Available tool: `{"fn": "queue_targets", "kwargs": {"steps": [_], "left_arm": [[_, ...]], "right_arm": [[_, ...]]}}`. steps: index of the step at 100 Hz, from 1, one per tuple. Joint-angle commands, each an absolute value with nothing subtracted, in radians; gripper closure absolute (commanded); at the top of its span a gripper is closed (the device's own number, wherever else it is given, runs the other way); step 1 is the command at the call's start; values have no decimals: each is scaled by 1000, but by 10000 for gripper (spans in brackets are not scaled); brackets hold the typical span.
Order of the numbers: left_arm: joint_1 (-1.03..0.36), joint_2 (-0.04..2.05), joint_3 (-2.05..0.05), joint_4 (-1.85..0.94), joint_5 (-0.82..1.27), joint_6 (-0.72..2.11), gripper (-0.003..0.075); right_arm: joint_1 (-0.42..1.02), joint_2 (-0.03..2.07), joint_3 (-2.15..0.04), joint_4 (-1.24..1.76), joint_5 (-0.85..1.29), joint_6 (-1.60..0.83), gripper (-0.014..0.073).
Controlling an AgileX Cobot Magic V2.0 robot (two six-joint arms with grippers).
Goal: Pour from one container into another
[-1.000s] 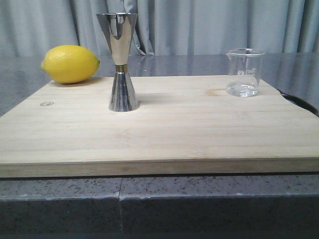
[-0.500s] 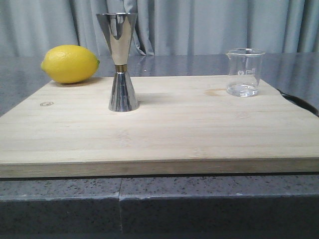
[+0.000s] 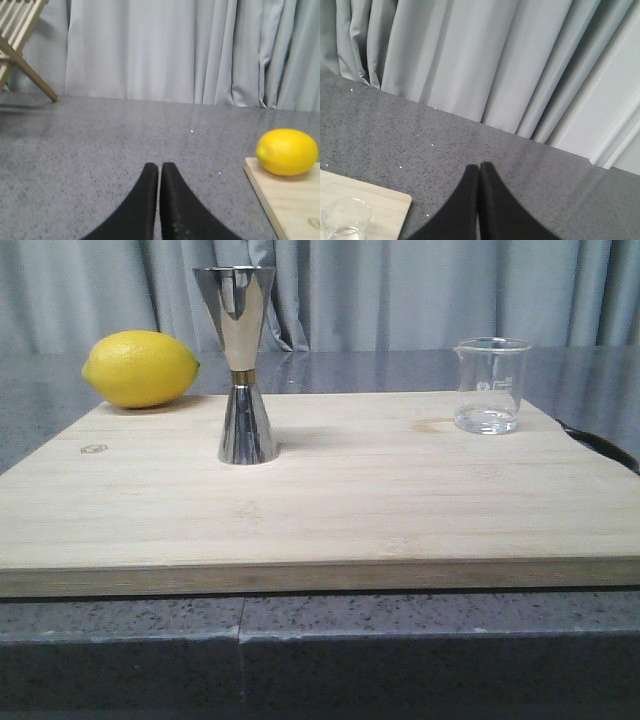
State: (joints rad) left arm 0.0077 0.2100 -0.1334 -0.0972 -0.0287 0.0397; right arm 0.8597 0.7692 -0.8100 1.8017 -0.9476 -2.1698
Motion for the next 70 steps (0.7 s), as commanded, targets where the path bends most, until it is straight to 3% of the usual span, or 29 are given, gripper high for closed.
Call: {"fn": "queue_targets", "kwargs": {"steps": [1, 33, 70], "left_arm": [[-11, 151, -86, -92, -130, -7, 739], [-29, -34, 8, -44, -97, -19, 739], [-29, -32, 8, -41, -76, -19, 739]], "right_arm": [[860, 763, -846, 1738, -929, -2169, 665], [860, 763, -846, 1738, -929, -2169, 665], [860, 763, -846, 1747, -929, -2169, 665]]}}
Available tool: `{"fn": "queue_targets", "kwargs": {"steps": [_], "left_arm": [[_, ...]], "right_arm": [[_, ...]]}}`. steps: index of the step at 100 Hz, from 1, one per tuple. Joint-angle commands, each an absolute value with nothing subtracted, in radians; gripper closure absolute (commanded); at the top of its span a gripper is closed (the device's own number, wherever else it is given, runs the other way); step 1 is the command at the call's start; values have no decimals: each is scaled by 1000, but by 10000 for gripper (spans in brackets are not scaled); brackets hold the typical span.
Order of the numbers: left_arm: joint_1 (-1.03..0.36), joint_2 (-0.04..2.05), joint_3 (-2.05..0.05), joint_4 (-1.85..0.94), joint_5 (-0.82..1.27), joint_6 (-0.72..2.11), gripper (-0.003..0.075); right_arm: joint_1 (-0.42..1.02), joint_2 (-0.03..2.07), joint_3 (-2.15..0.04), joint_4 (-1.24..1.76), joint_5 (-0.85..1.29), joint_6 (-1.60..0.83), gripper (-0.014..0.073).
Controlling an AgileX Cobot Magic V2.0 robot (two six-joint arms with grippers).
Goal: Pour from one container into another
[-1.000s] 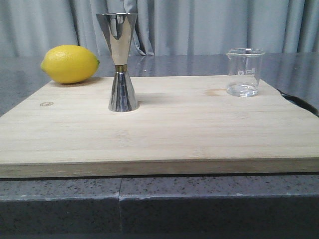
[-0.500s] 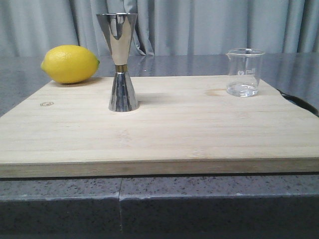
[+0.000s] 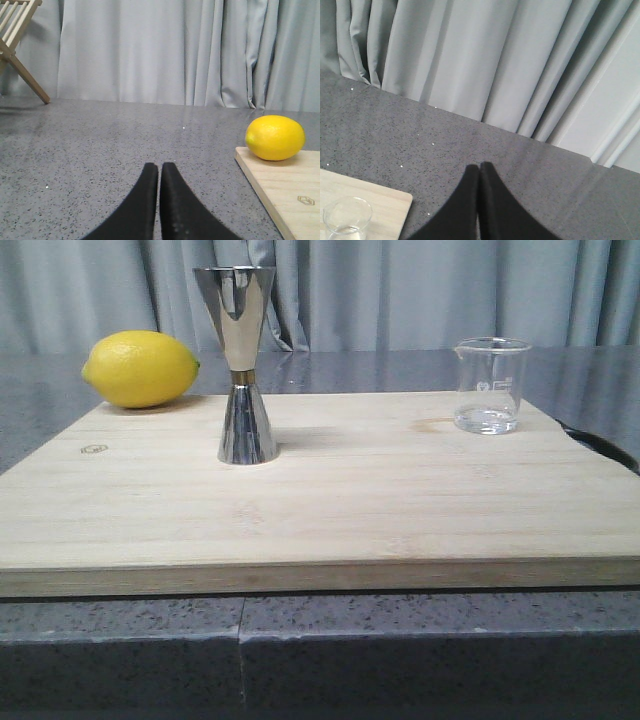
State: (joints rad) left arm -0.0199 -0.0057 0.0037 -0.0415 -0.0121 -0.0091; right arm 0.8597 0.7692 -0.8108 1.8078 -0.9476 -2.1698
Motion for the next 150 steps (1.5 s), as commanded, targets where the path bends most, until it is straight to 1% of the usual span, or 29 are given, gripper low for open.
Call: {"fn": "queue_targets", "kwargs": {"steps": [1, 89, 95, 105, 120, 132, 142, 150], "left_arm": [[-29, -32, 8, -44, -76, -19, 739], [-29, -32, 8, -48, -76, -19, 739], [-29, -32, 8, -48, -76, -19, 739], [-29, -32, 8, -48, -76, -19, 739], [-29, -32, 8, -48, -76, -19, 739], [-29, -32, 8, -48, -76, -19, 739], [-29, -32, 8, -48, -76, -19, 739], [-29, -32, 8, -48, -76, -19, 739]], "right_arm": [[860, 763, -846, 1747, -929, -2169, 665], [860, 763, -846, 1747, -929, -2169, 665], [842, 763, -846, 1747, -931, -2169, 665], [764, 763, -844, 1749, -856, -2169, 665], [581, 755, -813, 1751, -514, -2169, 665], [421, 732, -770, 1823, -296, -2169, 665], [293, 711, -713, 1834, -190, -2095, 665], [223, 684, -656, 1834, -127, -2063, 665]]}}
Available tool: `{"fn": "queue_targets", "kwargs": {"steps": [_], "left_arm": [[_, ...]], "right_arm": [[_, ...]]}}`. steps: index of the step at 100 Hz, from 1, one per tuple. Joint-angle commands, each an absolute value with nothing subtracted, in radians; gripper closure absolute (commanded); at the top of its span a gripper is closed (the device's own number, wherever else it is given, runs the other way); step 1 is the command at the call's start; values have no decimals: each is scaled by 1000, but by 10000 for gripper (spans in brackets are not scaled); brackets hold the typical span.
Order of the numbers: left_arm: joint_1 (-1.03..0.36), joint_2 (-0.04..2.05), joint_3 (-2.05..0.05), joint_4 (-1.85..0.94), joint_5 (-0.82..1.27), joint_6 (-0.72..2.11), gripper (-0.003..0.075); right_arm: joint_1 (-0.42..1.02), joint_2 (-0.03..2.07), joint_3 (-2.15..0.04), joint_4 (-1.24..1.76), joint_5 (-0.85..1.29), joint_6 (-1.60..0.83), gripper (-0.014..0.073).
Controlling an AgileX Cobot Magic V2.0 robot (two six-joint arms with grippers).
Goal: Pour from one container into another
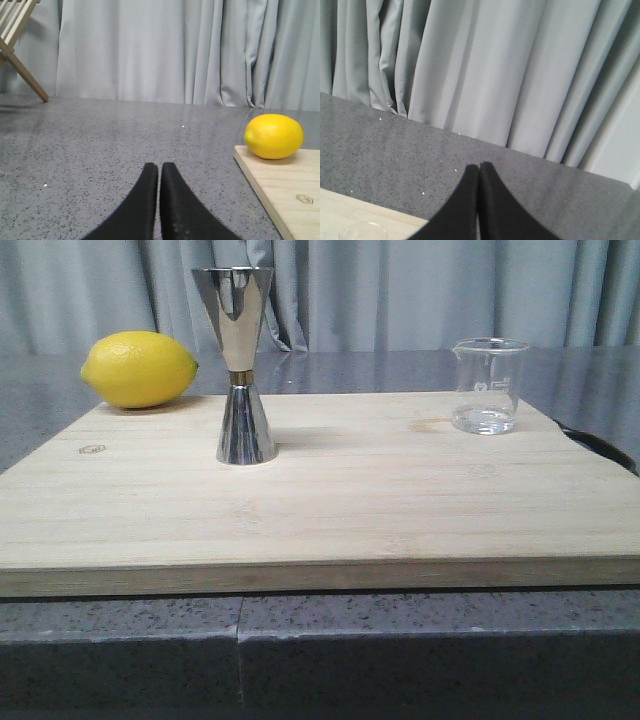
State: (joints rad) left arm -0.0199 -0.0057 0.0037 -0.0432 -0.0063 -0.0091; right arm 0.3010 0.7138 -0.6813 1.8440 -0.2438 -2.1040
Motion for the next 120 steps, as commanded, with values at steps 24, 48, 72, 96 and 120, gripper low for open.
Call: {"fn": "queue_targets", "kwargs": {"steps": [24, 48, 72, 96, 120], "left_arm": [[-29, -32, 8, -48, -76, -19, 739], [-29, -32, 8, -48, -76, -19, 739], [-29, -32, 8, -48, -76, -19, 739], [-29, -32, 8, -48, -76, -19, 739], [-29, -32, 8, -48, -76, -19, 739]], "right_arm": [[183, 667, -589, 1834, -136, -2061, 665], [183, 667, -587, 1829, -152, -1990, 665], [183, 663, -577, 892, -68, -1118, 665], [90, 616, -544, 144, 115, -264, 665], [64, 374, -286, -39, -98, -103, 665]]}}
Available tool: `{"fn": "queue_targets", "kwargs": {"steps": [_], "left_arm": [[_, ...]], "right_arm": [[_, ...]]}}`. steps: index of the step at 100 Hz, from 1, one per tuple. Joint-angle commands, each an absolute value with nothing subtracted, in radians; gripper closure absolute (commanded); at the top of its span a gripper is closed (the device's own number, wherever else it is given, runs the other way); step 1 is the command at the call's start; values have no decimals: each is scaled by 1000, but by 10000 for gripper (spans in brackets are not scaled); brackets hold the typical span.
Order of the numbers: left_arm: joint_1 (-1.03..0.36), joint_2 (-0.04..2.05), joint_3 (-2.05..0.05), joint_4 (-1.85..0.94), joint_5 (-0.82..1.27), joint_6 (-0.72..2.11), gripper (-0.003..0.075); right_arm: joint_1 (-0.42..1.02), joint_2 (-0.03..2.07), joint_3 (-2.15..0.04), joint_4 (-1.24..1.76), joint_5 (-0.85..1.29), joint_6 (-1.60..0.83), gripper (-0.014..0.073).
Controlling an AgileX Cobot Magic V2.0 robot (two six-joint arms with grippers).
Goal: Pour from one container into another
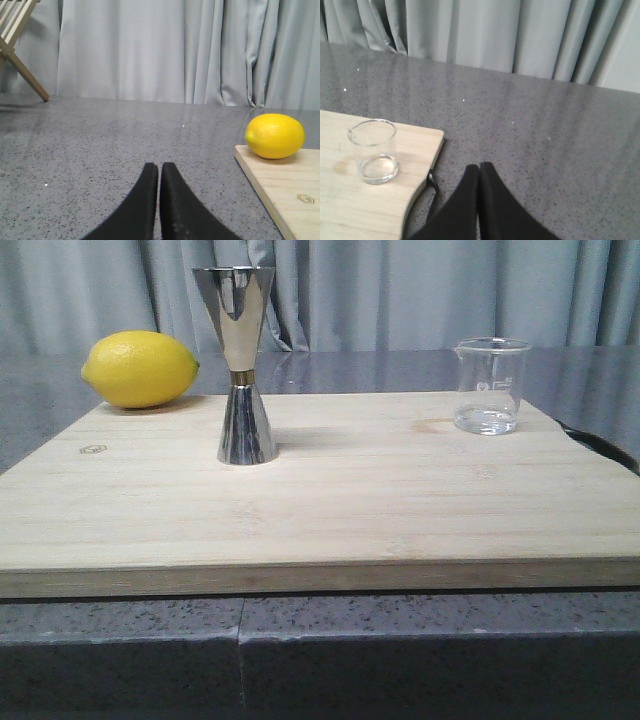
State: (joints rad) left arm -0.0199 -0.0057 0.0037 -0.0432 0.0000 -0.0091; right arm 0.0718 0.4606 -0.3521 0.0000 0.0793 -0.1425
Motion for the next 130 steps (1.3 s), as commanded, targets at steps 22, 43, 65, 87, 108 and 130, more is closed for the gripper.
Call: {"fn": "queue_targets", "kwargs": {"steps": [22, 43, 65, 87, 108, 130], "left_arm": [[-29, -32, 8, -48, -76, -19, 739], [-29, -32, 8, -48, -76, -19, 739], [-29, -32, 8, -48, -76, -19, 739], [-29, -32, 8, -48, -76, -19, 739], [-29, -32, 8, -48, -76, -19, 739], [-29, -32, 8, -48, -76, -19, 739]], "right_arm": [[64, 154, -61, -42, -165, -15, 665], [64, 38, 34, -83, -161, 72, 665], [64, -31, 42, -101, -89, 94, 665], [64, -31, 42, -101, -69, 94, 665], [64, -31, 42, -101, -55, 94, 665], [64, -31, 42, -101, -55, 94, 665]]}}
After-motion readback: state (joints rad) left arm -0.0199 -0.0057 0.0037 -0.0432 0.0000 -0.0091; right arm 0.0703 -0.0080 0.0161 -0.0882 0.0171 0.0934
